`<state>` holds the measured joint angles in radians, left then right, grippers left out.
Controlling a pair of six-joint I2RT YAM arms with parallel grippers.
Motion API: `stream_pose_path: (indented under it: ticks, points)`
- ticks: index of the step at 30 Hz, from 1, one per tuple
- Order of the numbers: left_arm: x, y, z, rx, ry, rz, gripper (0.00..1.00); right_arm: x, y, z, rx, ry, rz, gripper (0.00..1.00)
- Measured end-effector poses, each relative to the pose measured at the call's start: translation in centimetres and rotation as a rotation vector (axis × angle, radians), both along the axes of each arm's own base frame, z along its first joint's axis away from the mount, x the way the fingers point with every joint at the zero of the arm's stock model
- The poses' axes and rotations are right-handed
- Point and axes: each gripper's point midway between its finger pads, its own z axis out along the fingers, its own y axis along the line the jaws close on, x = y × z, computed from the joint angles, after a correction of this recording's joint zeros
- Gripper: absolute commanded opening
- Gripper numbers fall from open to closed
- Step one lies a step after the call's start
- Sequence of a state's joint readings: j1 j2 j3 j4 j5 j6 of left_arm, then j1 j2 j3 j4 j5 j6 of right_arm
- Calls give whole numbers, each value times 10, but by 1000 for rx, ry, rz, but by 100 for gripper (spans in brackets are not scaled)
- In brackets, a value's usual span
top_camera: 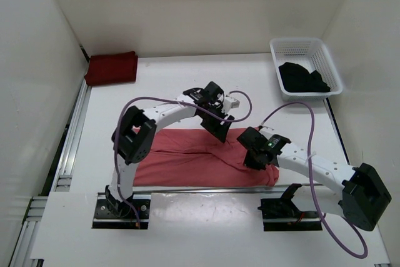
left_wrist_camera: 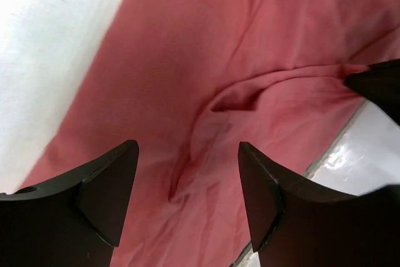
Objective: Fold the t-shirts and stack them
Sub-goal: Fold the other side of the tshirt into a rectangle
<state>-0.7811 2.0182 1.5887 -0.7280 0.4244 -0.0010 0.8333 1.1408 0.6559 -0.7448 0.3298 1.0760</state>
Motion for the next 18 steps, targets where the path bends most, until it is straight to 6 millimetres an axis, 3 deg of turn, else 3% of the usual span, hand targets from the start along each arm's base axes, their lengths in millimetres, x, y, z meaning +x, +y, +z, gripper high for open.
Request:
stream_pose_path:
  ticks: [3, 9, 17, 18]
  points:
    - [-9, -3, -20, 24, 56, -20, 76, 2, 2, 1, 11, -6, -10, 0]
    - [-16, -24, -13, -8, 30, -65, 74, 1, 2, 1, 28, -15, -26, 0]
    - [-16, -34, -22, -5, 24, -77, 57, -3, -3, 3, 50, -30, -51, 0]
    - [-16, -34, -24, -2, 27, -77, 49, -3, -4, 3, 51, -33, -53, 0]
